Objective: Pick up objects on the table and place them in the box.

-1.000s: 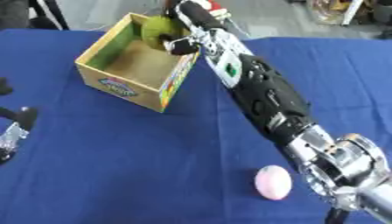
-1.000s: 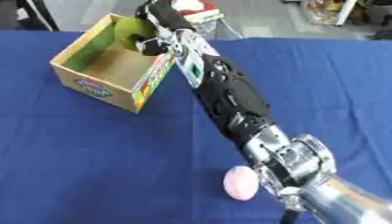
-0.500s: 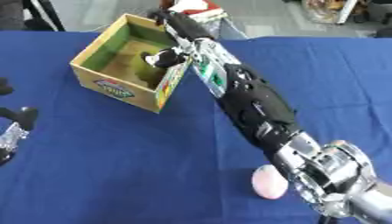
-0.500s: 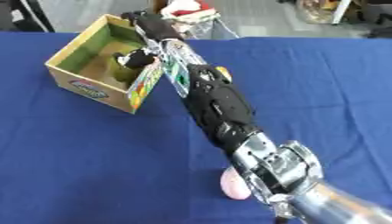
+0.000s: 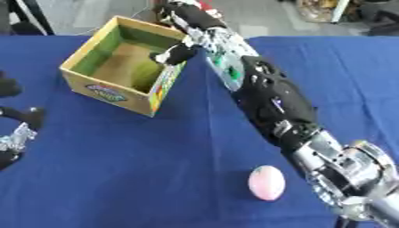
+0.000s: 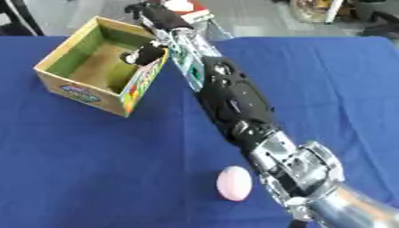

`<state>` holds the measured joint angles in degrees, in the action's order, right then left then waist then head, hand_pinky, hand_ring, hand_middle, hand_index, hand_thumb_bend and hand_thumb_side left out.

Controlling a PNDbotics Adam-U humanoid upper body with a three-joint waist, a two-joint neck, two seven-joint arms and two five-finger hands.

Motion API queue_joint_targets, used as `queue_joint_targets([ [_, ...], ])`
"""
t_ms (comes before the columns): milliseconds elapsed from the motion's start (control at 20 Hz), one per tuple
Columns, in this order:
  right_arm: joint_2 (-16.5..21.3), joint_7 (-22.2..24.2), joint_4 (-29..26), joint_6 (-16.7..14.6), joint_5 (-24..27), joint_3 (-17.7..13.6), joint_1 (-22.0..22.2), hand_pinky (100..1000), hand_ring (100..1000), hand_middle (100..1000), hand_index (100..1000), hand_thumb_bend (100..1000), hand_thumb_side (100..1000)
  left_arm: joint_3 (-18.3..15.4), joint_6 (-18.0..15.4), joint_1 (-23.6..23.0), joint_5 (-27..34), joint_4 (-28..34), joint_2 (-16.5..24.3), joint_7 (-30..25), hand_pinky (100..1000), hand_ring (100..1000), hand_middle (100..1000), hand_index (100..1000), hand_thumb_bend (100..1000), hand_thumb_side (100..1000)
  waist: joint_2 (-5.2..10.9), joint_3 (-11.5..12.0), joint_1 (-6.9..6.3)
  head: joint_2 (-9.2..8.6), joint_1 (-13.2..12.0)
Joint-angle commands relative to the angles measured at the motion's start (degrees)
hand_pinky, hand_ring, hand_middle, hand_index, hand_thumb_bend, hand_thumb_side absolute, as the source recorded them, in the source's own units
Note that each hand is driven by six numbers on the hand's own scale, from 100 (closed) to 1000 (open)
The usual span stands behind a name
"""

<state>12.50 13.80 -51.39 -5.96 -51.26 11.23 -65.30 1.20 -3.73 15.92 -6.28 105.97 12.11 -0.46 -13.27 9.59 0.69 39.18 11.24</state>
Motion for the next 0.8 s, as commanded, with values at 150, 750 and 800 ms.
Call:
queue_joint_targets([
  [150,6.8,5.6,-5.9,-0.8,5.8,2.4,1.8,791,816,812,938,441,353,-1.2,0.0,-0.3,-0.5,0.6,1.9,0.9,502,742,692,824,528,270,1.43,-1.8,-0.67,-0.08,-1.5],
  [750,8.9,11.0,1.7,-1.8,3.3,2.4,8.5,812,826,824,902,411,327,-1.5,0.1,-0.8,-0.7,0.6,2.1,1.2,502,743,694,824,524,272,1.46,-4.3,-1.43,-0.02,-2.4],
  [800,8.8,10.6,2.4,-1.7,2.4,2.0,8.6,813,826,824,898,406,323,-1.5,0.1,-0.8,-0.7,0.6,2.1,1.2,502,743,694,824,524,272,1.46,-4.3,-1.46,-0.05,-2.3],
])
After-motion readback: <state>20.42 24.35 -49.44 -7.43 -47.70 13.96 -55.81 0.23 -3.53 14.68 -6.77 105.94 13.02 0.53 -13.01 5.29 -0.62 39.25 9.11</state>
